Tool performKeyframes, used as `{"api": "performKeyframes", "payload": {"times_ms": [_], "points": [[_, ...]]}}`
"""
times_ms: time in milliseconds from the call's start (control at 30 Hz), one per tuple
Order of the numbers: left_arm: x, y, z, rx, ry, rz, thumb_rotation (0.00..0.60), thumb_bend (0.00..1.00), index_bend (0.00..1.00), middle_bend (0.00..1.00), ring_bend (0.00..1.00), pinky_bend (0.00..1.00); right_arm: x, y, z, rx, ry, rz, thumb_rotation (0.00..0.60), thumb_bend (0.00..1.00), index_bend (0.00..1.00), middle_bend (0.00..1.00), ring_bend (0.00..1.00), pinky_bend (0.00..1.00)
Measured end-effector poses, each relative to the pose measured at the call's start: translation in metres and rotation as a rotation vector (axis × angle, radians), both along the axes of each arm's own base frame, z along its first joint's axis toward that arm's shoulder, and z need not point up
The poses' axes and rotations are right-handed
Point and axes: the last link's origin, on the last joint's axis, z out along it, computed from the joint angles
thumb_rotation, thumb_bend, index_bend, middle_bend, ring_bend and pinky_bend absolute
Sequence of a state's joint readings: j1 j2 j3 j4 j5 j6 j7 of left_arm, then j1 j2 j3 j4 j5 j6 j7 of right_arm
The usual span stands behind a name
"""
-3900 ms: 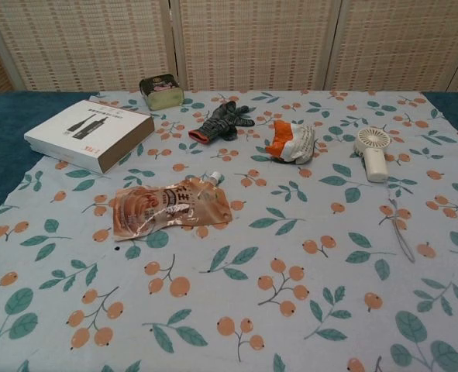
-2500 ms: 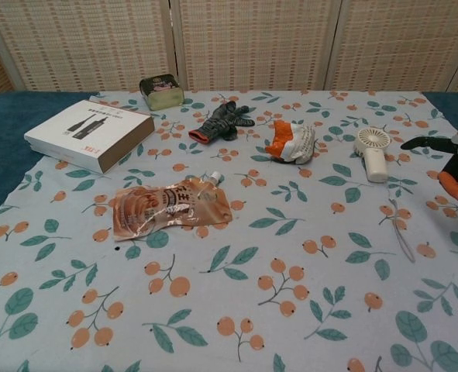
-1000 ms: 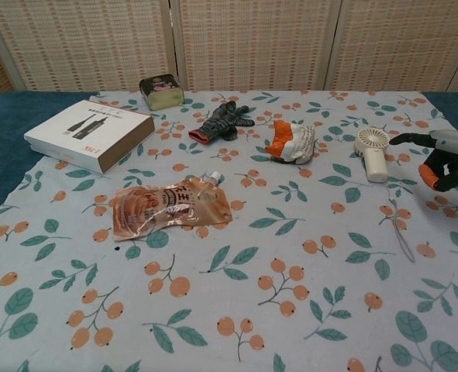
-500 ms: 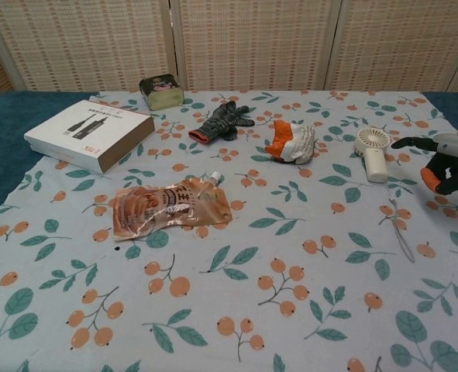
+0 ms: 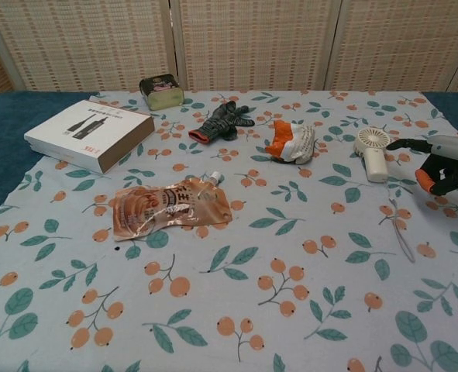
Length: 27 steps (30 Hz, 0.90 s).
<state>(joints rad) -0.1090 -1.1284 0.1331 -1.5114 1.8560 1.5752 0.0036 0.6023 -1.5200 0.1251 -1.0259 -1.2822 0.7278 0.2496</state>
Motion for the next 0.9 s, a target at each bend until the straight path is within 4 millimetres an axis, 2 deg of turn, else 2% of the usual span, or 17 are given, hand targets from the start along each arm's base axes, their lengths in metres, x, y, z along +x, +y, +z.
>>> {"api": "performKeyframes", "payload": {"times_ms": [900], "points": [[0.0,-0.0003,0.0004,0.001,0.0,0.0,0.6,0.62,0.28,0.36,0.38,0.55,-0.0004,-0.0065,-0.0052,0.003,0.001,-0.003,0.6,0.69,0.0,0.75,0.64,0.78]]}}
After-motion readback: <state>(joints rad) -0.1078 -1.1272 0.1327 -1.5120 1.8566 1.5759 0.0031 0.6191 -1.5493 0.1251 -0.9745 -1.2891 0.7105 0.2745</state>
